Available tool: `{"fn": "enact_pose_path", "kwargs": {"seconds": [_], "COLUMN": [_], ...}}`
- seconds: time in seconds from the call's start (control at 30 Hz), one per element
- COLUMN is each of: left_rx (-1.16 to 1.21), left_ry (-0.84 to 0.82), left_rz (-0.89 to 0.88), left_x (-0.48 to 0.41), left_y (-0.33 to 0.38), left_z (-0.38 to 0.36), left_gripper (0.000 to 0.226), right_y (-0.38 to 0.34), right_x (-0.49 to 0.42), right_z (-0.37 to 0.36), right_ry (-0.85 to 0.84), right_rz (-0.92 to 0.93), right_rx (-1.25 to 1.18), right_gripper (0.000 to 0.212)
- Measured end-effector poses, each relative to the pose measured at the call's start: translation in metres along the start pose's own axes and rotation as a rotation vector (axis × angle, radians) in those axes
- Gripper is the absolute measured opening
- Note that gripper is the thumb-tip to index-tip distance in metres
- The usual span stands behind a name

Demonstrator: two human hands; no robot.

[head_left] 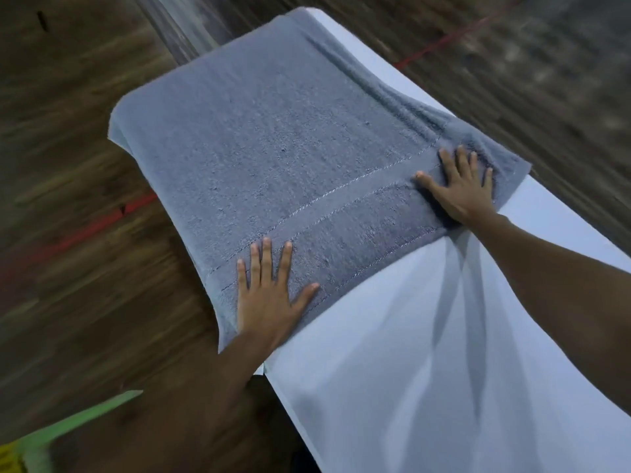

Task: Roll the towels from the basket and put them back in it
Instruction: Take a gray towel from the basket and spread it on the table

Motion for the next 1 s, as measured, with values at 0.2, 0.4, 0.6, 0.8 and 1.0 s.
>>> {"fn": "enact_pose_path", "kwargs": {"seconds": [0.2, 0.4, 0.6, 0.8, 1.0], "left_rx": [-0.032, -0.024, -0.024, -0.007, -0.005], "left_ry": [-0.019, 0.002, 0.003, 0.009, 0.020], "left_rz": [-0.030, -0.038, 0.022, 0.047, 0.044], "left_x": [0.072, 0.126, 0.190, 0.250, 0.304], "left_y": [0.050, 0.095, 0.145, 0.184, 0.214], "left_z": [-0.019, -0.036, -0.048, -0.064, -0.079], "left_gripper": [0.086, 0.085, 0.087, 0.086, 0.085], "right_y": [0.072, 0.126, 0.175, 0.221, 0.256], "right_x": [0.083, 0.134, 0.171, 0.221, 0.271], "right_z": [-0.002, 0.001, 0.006, 0.009, 0.011], "right_ry": [0.063, 0.109, 0.094, 0.083, 0.084], "right_rz": [-0.041, -0.041, -0.003, 0.019, 0.022], "right_rx": [0.081, 0.079, 0.099, 0.103, 0.095], "right_gripper": [0.092, 0.088, 0.089, 0.087, 0.085]}}
Point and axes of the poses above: each hand's wrist, its own x-axis away from the middle knuckle, its own z-axis out of the back of the hand, y = z × x, the point moved 2 cm from there along -x, towards the middle knuckle, and after that the axes turned 5 degrees about z, right-handed, at the moved point
